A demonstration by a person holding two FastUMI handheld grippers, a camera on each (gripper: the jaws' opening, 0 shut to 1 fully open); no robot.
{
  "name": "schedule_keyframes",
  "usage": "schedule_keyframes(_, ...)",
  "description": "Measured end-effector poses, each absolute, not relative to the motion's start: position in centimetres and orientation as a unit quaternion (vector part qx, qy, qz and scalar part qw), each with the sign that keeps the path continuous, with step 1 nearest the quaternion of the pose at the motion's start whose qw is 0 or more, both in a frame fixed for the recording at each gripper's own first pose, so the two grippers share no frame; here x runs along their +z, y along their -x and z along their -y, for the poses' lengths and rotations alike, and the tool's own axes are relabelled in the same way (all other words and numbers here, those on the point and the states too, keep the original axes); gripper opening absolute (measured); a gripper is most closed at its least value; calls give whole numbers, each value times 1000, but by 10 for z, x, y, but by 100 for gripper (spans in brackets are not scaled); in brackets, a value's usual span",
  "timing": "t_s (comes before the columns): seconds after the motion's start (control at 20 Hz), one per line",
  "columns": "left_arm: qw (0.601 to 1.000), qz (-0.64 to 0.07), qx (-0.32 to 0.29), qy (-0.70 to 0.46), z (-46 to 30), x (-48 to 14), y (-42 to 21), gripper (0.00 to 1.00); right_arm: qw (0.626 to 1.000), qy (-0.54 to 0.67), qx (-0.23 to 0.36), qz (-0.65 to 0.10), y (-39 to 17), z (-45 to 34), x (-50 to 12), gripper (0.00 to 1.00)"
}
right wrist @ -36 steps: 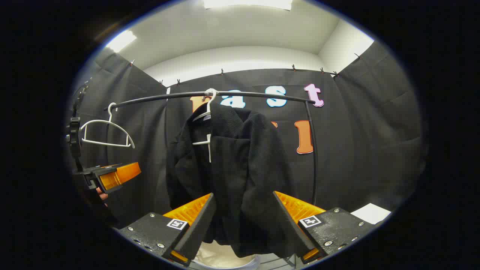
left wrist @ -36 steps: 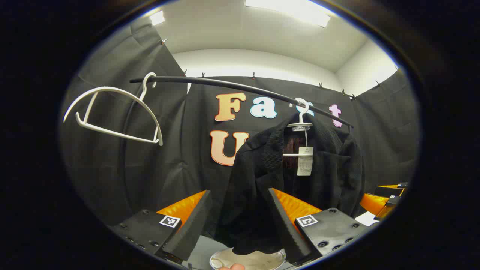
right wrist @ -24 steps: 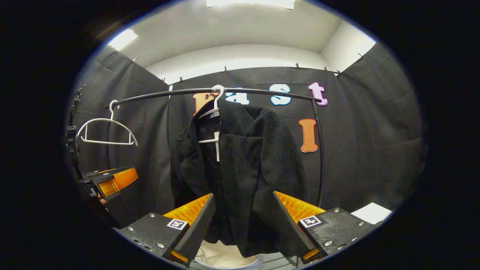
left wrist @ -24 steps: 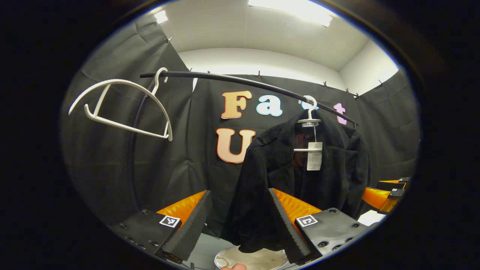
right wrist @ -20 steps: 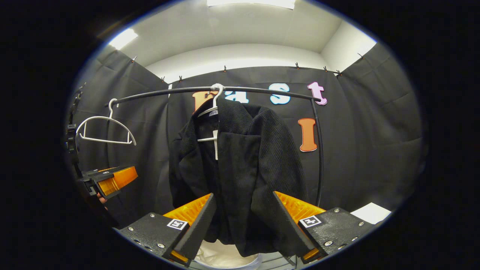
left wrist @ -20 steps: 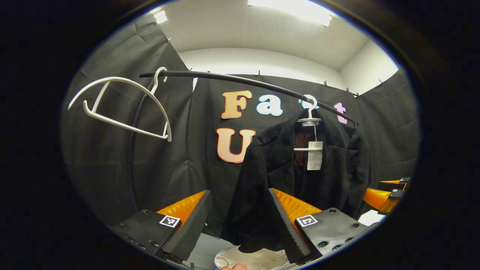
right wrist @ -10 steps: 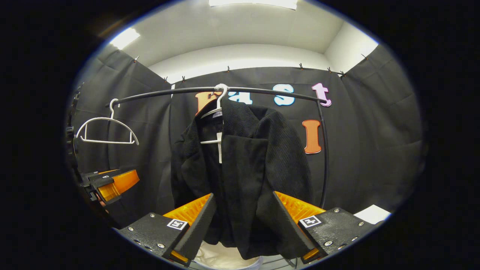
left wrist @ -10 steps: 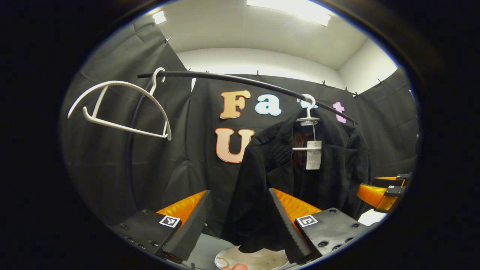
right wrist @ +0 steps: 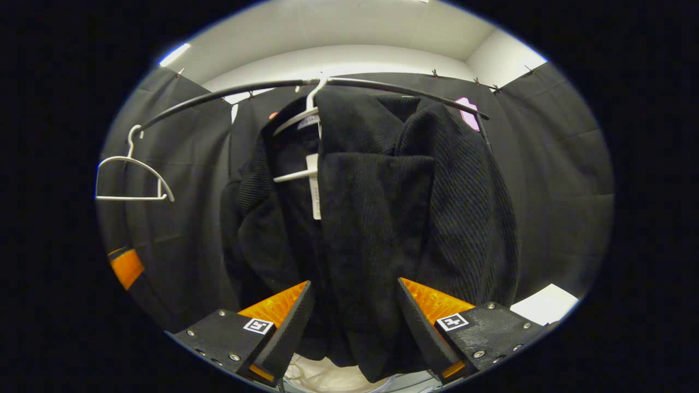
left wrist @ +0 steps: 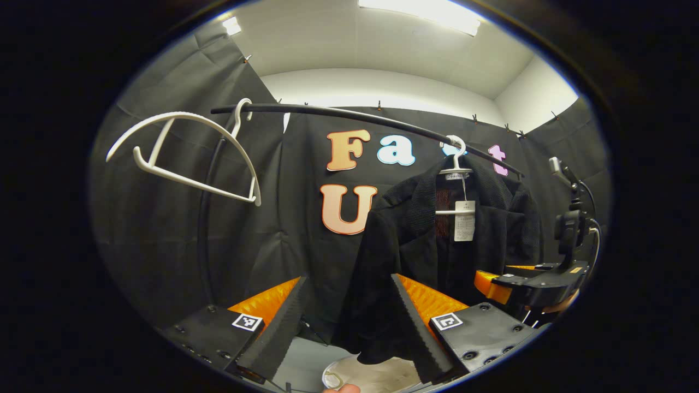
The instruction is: Grasp the clothes on the hanger with both hands and then place them into the laundry hamper below.
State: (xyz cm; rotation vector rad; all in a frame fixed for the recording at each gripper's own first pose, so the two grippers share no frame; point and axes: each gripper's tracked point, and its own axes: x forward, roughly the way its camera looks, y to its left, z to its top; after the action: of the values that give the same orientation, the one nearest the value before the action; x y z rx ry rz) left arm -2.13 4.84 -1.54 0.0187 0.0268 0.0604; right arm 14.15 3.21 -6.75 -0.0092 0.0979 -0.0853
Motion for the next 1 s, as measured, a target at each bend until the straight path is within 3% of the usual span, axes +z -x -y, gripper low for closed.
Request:
schedule_keyframes(0.05, 999, -13, 37, -11, -54, -16, 25, 97, 997, 12, -62, -43, -150, -29, -69, 93)
schedule_keyframes(0.1, 999, -14, 44, -11, -60, -16, 27, 93, 996, 23, -82, -38, -152, -24, -70, 100)
schedule_keyframes(0.15, 999, -16, 50, -9, -65, -18, 29, 93, 994, 34, -93, -36, -158, -22, -71, 93)
schedule_keyframes(0.25, 998, -22, 57, -3, -71, -22, 32, 97, 993, 55, -95, -33, -170, -28, -76, 93)
schedule_keyframes(0.35, 998, -24, 62, -2, -75, -25, 33, 93, 993, 74, -91, -28, -180, -32, -78, 93)
schedule_keyframes(0.5, 998, -22, 63, -9, -76, -25, 34, 100, 987, 111, -114, -28, -187, -16, -79, 93)
schedule_keyframes(0.55, 998, -20, 61, -11, -75, -25, 34, 100, 988, 105, -106, -29, -189, -15, -80, 88)
schedule_keyframes(0.6, 998, -17, 56, -12, -73, -25, 32, 100, 989, 99, -107, -30, -189, -10, -78, 96)
schedule_keyframes(0.8, 1000, -10, 11, -4, -46, -26, 14, 94, 990, 91, -104, -30, -179, 12, -69, 30)
schedule_keyframes(0.85, 1000, -15, 0, -2, -38, -29, 5, 96, 991, 88, -92, -31, -175, 10, -67, 13)
schedule_keyframes(1.0, 998, -34, -58, 12, 5, -45, -24, 94, 994, 81, -61, -27, -154, 5, -54, 12)
